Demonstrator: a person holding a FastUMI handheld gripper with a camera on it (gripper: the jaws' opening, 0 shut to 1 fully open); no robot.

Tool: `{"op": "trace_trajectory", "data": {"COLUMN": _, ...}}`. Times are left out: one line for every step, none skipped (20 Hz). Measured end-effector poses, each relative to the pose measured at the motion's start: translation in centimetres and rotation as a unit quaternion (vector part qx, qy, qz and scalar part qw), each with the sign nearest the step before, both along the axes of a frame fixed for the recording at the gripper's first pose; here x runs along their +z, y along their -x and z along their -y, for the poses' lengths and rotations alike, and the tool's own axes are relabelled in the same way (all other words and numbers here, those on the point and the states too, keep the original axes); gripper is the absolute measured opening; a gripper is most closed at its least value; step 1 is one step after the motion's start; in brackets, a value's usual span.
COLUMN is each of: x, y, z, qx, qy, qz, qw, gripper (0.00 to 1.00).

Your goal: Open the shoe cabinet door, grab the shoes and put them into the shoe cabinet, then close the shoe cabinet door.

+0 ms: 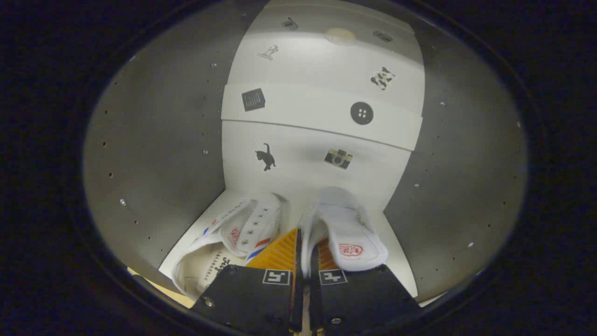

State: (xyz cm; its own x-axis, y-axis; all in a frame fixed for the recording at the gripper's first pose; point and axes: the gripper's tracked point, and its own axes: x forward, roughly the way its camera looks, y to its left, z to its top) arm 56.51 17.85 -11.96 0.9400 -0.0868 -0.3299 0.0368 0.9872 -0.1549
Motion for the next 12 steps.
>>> {"op": "trace_trajectory", "data": {"x": -0.3, "y": -0.2, "z": -0.1, "qx": -0.001, "qy": -0.006, "qz": -0.011, "qw": 1.0, "gripper": 0.09}}
{"op": "trace_trajectory", "data": {"x": -0.7, "y": -0.4, "z": -0.1, "qx": -0.001, "qy": -0.018, "qz": -0.023, "qw": 1.0, "gripper": 0.09}}
{"op": "trace_trajectory", "data": {"x": -1.2, "y": -0.7, "z": -0.2, "qx": 0.0, "qy": -0.031, "qz": -0.037, "qw": 0.999, "gripper": 0.09}}
{"op": "trace_trajectory", "data": {"x": -1.7, "y": -1.0, "z": -0.3, "qx": 0.0, "qy": -0.044, "qz": -0.053, "qw": 0.998, "gripper": 0.09}}
{"op": "trace_trajectory", "data": {"x": -2.3, "y": -1.1, "z": -0.4, "qx": 0.003, "qy": -0.052, "qz": -0.072, "qw": 0.996, "gripper": 0.09}}
{"op": "trace_trajectory", "data": {"x": -2.1, "y": -1.0, "z": -0.4, "qx": 0.0, "qy": -0.058, "qz": -0.072, "qw": 0.996, "gripper": 0.09}}
{"op": "trace_trajectory", "data": {"x": -2.2, "y": -1.2, "z": -0.4, "qx": 0.0, "qy": -0.058, "qz": -0.079, "qw": 0.995, "gripper": 0.09}}
{"op": "trace_trajectory", "data": {"x": -2.1, "y": -1.0, "z": -0.4, "qx": -0.002, "qy": -0.056, "qz": -0.082, "qw": 0.995, "gripper": 0.09}}
{"op": "trace_trajectory", "data": {"x": -2.2, "y": -1.1, "z": -0.3, "qx": -0.004, "qy": -0.052, "qz": -0.083, "qw": 0.995, "gripper": 0.1}}
{"op": "trace_trajectory", "data": {"x": -2.2, "y": -1.0, "z": -0.1, "qx": -0.01, "qy": -0.049, "qz": -0.083, "qw": 0.995, "gripper": 0.1}}
{"op": "trace_trajectory", "data": {"x": -2.1, "y": -1.0, "z": 0.1, "qx": -0.016, "qy": -0.047, "qz": -0.081, "qw": 0.996, "gripper": 0.12}}
{"op": "trace_trajectory", "data": {"x": -2.4, "y": -0.9, "z": 0.2, "qx": -0.022, "qy": -0.044, "qz": -0.086, "qw": 0.995, "gripper": 0.14}}
